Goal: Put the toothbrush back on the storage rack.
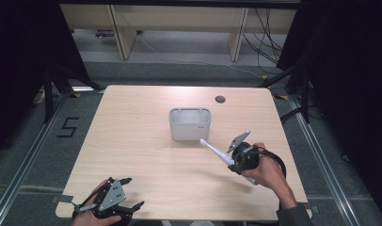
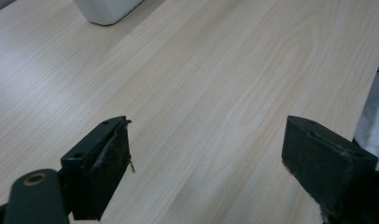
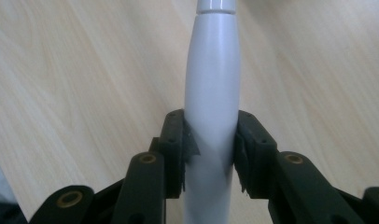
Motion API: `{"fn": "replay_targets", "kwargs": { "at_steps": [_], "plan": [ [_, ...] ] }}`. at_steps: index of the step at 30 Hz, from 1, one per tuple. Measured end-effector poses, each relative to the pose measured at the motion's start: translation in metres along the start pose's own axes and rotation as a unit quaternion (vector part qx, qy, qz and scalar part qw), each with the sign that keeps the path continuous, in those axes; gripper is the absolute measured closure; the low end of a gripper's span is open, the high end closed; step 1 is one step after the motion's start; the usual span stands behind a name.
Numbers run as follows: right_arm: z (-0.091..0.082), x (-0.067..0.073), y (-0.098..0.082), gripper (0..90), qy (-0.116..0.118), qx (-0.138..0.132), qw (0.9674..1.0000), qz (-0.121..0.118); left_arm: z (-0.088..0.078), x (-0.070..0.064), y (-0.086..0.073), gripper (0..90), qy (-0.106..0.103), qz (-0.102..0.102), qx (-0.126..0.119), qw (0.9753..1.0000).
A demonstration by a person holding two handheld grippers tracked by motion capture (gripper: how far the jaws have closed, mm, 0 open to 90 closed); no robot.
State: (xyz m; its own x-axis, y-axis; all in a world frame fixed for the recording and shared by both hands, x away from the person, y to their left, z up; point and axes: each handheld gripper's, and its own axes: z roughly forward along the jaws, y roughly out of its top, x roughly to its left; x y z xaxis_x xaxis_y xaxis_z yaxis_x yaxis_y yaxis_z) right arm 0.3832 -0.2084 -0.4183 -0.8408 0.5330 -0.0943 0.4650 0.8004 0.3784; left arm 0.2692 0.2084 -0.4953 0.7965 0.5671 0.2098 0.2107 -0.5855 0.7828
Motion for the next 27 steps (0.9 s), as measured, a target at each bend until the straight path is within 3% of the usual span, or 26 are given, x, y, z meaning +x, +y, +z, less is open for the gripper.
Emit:
{"fn": "replay_targets", "kwargs": {
  "at_steps": [1, 4, 6, 9, 10, 11, 12, 13, 14, 15, 16, 17, 18, 20, 21, 23, 25, 27],
  "plan": [
    [-0.005, -0.003, -0.001, 66.7, 0.000, -0.029, 0.9996, 0.005, 0.001, -0.001, 0.000, 14.8, -0.002, -0.007, -0.006, 0.9999],
    [-0.009, -0.006, -0.001, 66.7, -0.001, -0.048, 0.9986, 0.022, 0.000, 0.000, 0.000, 14.8, -0.009, -0.003, 0.001, 1.0000],
    [-0.013, -0.010, -0.002, 66.7, -0.010, -0.080, 0.9961, 0.036, 0.001, -0.001, 0.000, 14.8, 0.000, -0.005, -0.005, 1.0000],
    [-0.013, -0.015, -0.001, 66.7, -0.018, -0.106, 0.9935, 0.036, 0.001, -0.001, 0.000, 14.8, -0.004, -0.007, -0.006, 1.0000],
    [-0.014, -0.015, -0.001, 66.7, -0.017, -0.119, 0.9916, 0.047, 0.000, 0.000, 0.000, 14.8, -0.001, -0.004, 0.000, 1.0000],
    [-0.014, -0.020, -0.001, 66.7, -0.016, -0.155, 0.9869, 0.043, 0.001, -0.001, 0.000, 14.8, -0.001, -0.005, -0.005, 1.0000],
    [-0.014, -0.020, -0.001, 66.7, -0.016, -0.155, 0.9869, 0.043, 0.001, -0.001, 0.000, 14.8, -0.001, -0.005, -0.005, 1.0000],
    [-0.014, -0.023, 0.000, 66.7, -0.009, -0.180, 0.9818, 0.059, 0.001, -0.001, 0.000, 14.8, -0.009, -0.008, -0.003, 0.9999],
    [-0.014, -0.023, 0.000, 66.7, -0.009, -0.180, 0.9818, 0.059, 0.001, -0.001, 0.000, 14.8, -0.009, -0.008, -0.003, 0.9999],
    [-0.015, -0.025, 0.001, 66.7, -0.015, -0.198, 0.9764, 0.084, 0.001, -0.001, 0.000, 14.8, -0.006, -0.007, -0.004, 1.0000],
    [-0.015, -0.025, 0.001, 66.7, -0.015, -0.198, 0.9764, 0.084, 0.001, -0.001, 0.000, 14.7, -0.006, -0.007, -0.004, 1.0000],
    [-0.015, -0.029, 0.003, 66.7, -0.015, -0.210, 0.9728, 0.096, 0.001, -0.001, 0.000, 14.8, -0.001, -0.007, -0.007, 1.0000],
    [-0.015, -0.029, 0.003, 66.7, -0.015, -0.210, 0.9728, 0.096, 0.000, -0.001, 0.000, 14.8, -0.007, -0.005, -0.002, 1.0000],
    [-0.014, -0.032, 0.005, 66.7, -0.017, -0.234, 0.9669, 0.100, 0.000, 0.000, 0.000, 14.8, -0.004, -0.002, 0.000, 1.0000],
    [-0.014, -0.033, 0.007, 66.7, -0.025, -0.250, 0.9617, 0.110, 0.000, 0.000, 0.000, 14.8, -0.006, -0.002, 0.001, 1.0000],
    [-0.014, -0.035, 0.008, 66.7, -0.031, -0.257, 0.9602, 0.106, 0.000, 0.000, 0.000, 14.8, -0.003, 0.000, 0.000, 1.0000],
    [-0.015, -0.036, 0.011, 66.7, -0.033, -0.276, 0.9533, 0.119, 0.001, -0.001, -0.001, 14.8, -0.004, -0.010, -0.006, 0.9999],
    [-0.015, -0.036, 0.013, 66.7, -0.029, -0.278, 0.9515, 0.128, -0.001, 0.000, 0.000, 14.8, -0.006, -0.002, 0.002, 1.0000]
  ]
}}
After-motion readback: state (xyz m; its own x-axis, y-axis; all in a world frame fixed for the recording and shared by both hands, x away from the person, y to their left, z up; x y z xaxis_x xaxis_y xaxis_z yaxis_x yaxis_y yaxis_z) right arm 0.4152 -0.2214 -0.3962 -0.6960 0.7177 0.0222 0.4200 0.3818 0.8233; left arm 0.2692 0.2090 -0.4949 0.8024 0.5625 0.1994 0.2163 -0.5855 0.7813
